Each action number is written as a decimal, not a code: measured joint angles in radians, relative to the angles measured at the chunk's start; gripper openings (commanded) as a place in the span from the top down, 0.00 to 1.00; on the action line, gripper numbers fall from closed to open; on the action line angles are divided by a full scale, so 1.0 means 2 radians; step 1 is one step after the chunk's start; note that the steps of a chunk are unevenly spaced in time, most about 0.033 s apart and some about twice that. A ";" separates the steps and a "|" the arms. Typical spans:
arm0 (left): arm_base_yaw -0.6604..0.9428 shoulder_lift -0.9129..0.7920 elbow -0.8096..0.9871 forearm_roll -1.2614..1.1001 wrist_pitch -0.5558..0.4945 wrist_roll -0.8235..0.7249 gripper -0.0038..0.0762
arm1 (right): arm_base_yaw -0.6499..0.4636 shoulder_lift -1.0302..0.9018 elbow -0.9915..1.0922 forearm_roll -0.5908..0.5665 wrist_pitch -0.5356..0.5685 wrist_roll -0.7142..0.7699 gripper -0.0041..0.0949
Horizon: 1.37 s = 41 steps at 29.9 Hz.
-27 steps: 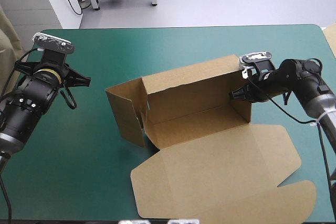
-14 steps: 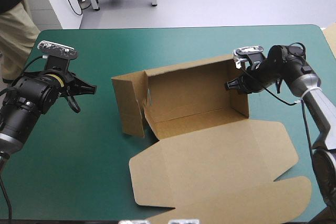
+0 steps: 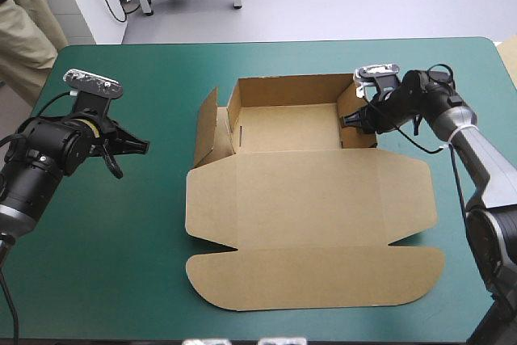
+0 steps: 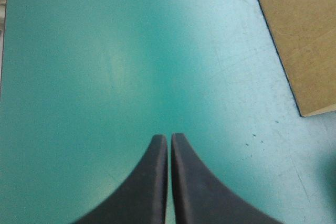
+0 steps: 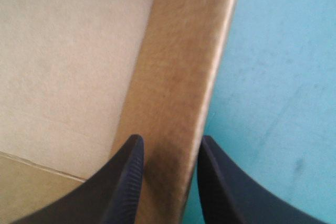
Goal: Fold the box
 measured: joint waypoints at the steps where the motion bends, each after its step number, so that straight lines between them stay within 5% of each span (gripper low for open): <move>1: 0.000 0.000 0.001 0.000 0.001 0.000 0.95 | 0.000 0.000 -0.014 -0.001 0.006 0.000 0.54; 14: 0.000 0.000 0.002 0.000 0.006 0.000 0.95 | 0.000 -0.001 -0.185 -0.076 0.102 0.000 0.50; 34: 0.000 0.000 0.002 0.000 0.032 0.000 0.95 | 0.000 0.112 -0.192 -0.031 0.176 0.027 0.50; 37: 0.000 0.000 0.002 0.000 0.032 0.000 0.95 | 0.000 0.130 -0.192 -0.027 0.176 0.031 0.61; 41: 0.000 0.000 0.002 0.000 0.032 0.000 0.95 | 0.000 0.144 -0.192 -0.023 0.176 0.045 0.96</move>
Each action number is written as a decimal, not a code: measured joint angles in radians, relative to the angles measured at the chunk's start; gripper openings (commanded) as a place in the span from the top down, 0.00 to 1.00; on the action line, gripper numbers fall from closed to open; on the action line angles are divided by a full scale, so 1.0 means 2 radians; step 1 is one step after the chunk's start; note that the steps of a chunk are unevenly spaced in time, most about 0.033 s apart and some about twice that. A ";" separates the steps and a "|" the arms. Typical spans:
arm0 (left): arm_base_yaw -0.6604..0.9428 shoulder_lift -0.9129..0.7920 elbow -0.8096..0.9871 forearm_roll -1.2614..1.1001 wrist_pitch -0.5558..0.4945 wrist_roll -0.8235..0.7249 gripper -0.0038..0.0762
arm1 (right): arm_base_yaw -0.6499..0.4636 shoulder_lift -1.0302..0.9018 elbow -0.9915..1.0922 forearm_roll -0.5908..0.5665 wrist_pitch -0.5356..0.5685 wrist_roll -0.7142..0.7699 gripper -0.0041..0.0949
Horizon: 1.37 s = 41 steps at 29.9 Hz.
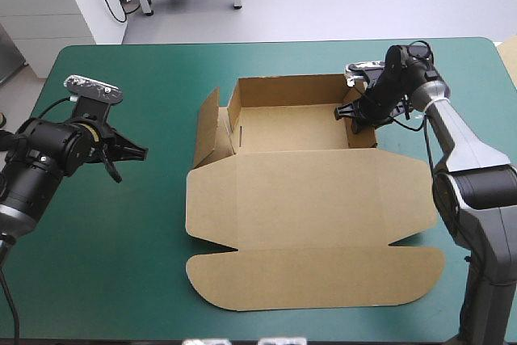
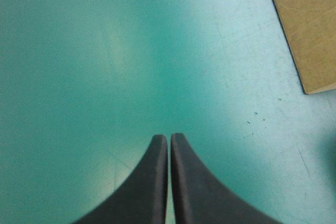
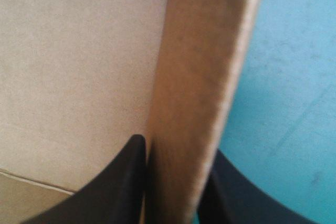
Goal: Fold the box
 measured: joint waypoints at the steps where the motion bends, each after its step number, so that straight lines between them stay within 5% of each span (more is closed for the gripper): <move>1: 0.000 0.000 0.000 0.000 0.000 0.000 0.95 | 0.000 0.001 0.000 -0.001 0.000 0.001 0.97; 14: 0.006 0.000 0.000 -0.002 -0.020 -0.044 0.95 | 0.000 -0.028 0.001 0.007 0.000 0.018 0.97; 23: 0.078 0.016 0.000 -0.091 -0.050 -0.058 0.95 | -0.022 -0.118 0.003 0.021 0.004 0.003 0.97; 41: 0.095 0.076 0.001 -0.628 -0.095 0.240 0.95 | -0.034 -0.229 0.003 0.045 0.010 -0.015 0.97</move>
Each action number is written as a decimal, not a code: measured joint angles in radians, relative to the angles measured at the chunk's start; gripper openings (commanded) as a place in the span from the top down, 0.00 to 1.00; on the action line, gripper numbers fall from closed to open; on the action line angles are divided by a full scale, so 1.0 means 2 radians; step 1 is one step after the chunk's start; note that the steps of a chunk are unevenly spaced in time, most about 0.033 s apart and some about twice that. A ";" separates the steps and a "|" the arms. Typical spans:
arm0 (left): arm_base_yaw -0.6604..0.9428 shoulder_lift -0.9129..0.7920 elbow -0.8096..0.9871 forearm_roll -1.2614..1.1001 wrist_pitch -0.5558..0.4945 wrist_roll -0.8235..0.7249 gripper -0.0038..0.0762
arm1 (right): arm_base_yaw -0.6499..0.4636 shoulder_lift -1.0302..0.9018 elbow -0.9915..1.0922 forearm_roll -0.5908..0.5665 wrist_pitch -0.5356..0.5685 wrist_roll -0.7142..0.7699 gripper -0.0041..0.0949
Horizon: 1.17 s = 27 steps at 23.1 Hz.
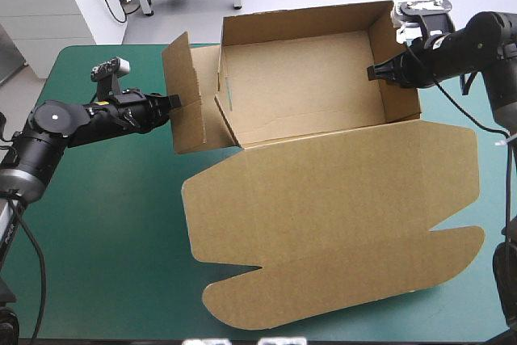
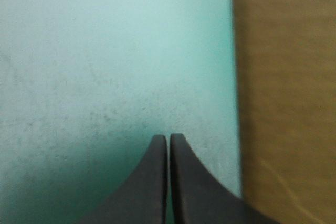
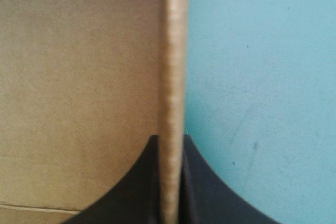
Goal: Fold the box
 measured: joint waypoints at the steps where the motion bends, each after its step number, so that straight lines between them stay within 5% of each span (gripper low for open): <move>1: 0.000 0.000 0.000 -0.015 0.002 0.011 0.95 | 0.000 0.000 0.000 0.004 0.000 0.000 0.97; 14: 0.000 -0.023 0.000 -0.125 0.108 0.117 0.96 | -0.001 0.000 0.000 0.009 0.000 0.004 0.97; 27: 0.000 -0.067 0.000 -0.139 0.131 0.135 0.96 | 0.042 0.015 0.000 0.012 -0.026 0.016 0.97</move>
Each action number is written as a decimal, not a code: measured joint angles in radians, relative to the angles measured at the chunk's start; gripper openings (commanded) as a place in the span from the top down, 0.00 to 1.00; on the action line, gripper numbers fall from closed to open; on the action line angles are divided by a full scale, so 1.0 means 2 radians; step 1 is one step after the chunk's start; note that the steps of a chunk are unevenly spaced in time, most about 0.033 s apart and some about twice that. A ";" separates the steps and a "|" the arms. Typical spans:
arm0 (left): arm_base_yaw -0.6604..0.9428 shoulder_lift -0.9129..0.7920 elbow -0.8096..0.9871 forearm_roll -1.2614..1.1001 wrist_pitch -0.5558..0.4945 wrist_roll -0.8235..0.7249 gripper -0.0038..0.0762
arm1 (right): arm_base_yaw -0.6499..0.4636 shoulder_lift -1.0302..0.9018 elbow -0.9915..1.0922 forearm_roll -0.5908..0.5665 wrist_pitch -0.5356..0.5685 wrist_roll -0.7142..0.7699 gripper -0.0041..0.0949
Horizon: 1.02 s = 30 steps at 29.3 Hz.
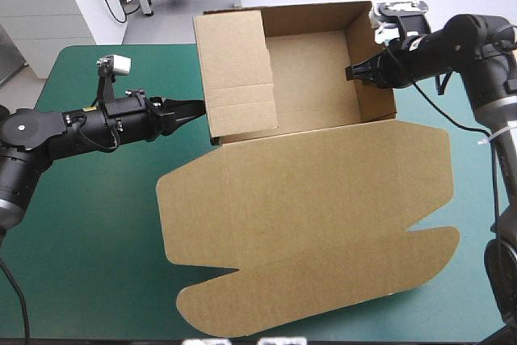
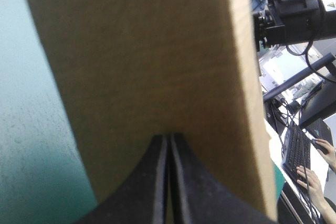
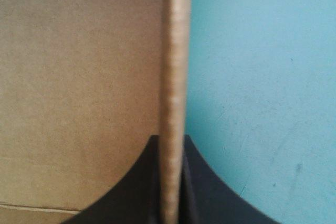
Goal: Fold the box
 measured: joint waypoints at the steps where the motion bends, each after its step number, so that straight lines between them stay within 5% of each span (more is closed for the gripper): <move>1: 0.000 0.000 0.000 0.000 0.000 0.000 0.96 | 0.010 0.002 0.000 -0.007 -0.003 0.002 0.97; 8: 0.000 0.000 0.000 0.001 -0.012 0.000 0.89 | 0.023 0.009 0.000 -0.021 -0.007 0.012 0.97; 15: 0.000 0.000 0.000 0.000 -0.014 0.000 0.44 | 0.024 0.009 0.000 -0.031 -0.007 0.014 0.97; 17: 0.000 0.000 0.000 0.000 -0.010 0.000 0.38 | 0.024 0.009 0.000 -0.035 -0.007 0.014 0.97; 30: 0.000 0.000 0.000 0.053 -0.006 -0.047 0.38 | 0.065 0.028 0.000 -0.053 -0.022 0.026 0.97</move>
